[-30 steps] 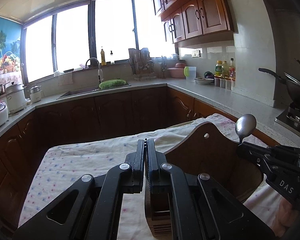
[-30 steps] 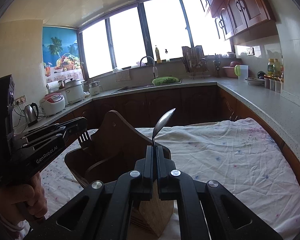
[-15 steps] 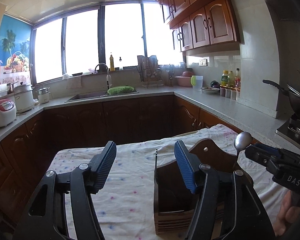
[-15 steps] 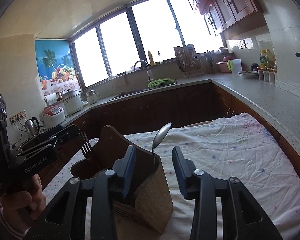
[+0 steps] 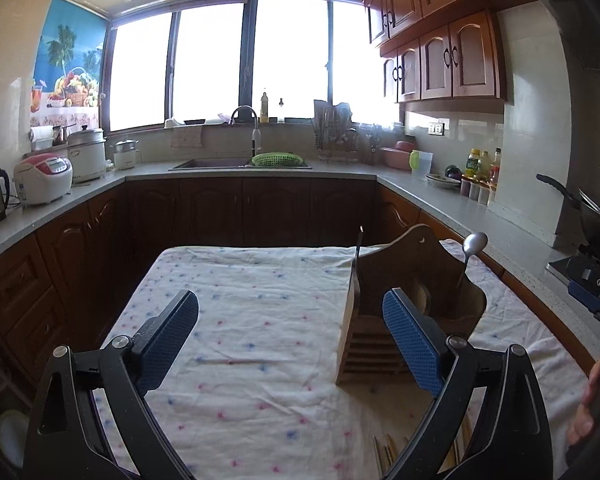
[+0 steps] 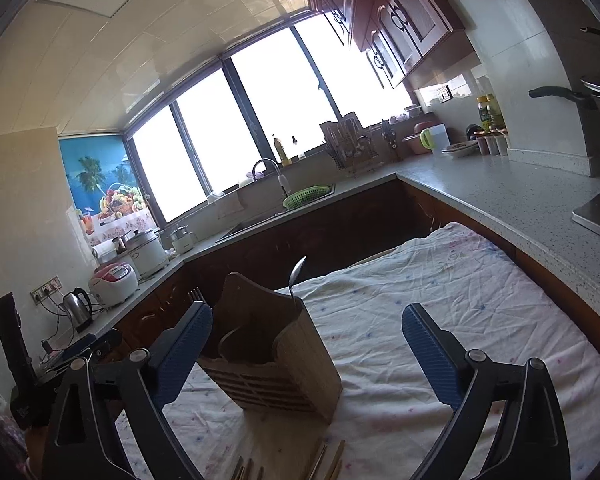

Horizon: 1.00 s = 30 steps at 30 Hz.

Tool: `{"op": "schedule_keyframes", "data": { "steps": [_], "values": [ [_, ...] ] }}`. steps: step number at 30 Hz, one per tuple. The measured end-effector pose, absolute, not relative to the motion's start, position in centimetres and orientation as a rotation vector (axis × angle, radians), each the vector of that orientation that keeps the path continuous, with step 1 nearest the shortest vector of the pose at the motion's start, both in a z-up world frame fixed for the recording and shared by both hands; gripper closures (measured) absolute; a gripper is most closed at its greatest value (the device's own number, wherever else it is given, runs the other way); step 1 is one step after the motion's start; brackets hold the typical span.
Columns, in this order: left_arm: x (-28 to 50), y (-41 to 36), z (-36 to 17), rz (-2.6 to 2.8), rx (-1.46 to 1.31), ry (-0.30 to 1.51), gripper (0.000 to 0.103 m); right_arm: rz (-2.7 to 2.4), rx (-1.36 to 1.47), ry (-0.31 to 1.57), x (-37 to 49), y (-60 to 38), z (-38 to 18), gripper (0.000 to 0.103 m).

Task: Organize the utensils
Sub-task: 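Grasp a thin metal chopstick with the left tool while the right tool grasps a wooden chopstick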

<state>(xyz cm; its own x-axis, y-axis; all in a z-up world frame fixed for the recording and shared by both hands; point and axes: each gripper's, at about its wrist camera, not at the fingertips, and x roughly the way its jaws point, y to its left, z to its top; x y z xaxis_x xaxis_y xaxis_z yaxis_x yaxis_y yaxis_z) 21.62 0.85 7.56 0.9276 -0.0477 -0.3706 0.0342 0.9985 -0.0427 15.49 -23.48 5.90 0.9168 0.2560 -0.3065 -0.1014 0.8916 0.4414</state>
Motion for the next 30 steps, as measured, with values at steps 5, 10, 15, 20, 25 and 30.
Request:
{"op": "schedule_keyframes", "data": {
  "steps": [5, 10, 15, 20, 25, 30],
  "values": [
    [18.1, 1.5, 5.9, -0.054, -0.072, 0.428, 0.007, 0.181, 0.456, 0.429, 12.7, -23.6, 4.5, 0.006],
    [15.6, 1.2, 3.5, -0.069, -0.083, 0.498, 0.007, 0.176, 0.461, 0.498, 10.1, -23.5, 2.6, 0.006],
    [13.9, 0.9, 1.6, -0.081, -0.095, 0.555, 0.007, 0.165, 0.473, 0.553, 8.0, -23.8, 1.0, 0.006],
    [12.7, 0.6, 0.2, -0.091, -0.101, 0.600, 0.007, 0.156, 0.456, 0.574, 7.1, -23.8, 0.6, 0.006],
    [12.2, 0.4, -0.3, -0.096, -0.093, 0.629, 0.007, 0.158, 0.440, 0.597, 7.0, -23.2, 0.4, 0.006],
    [12.4, 0.4, -0.6, -0.089, -0.090, 0.667, 0.007, 0.176, 0.405, 0.633, 7.6, -21.8, 0.0, 0.009]
  ]
}}
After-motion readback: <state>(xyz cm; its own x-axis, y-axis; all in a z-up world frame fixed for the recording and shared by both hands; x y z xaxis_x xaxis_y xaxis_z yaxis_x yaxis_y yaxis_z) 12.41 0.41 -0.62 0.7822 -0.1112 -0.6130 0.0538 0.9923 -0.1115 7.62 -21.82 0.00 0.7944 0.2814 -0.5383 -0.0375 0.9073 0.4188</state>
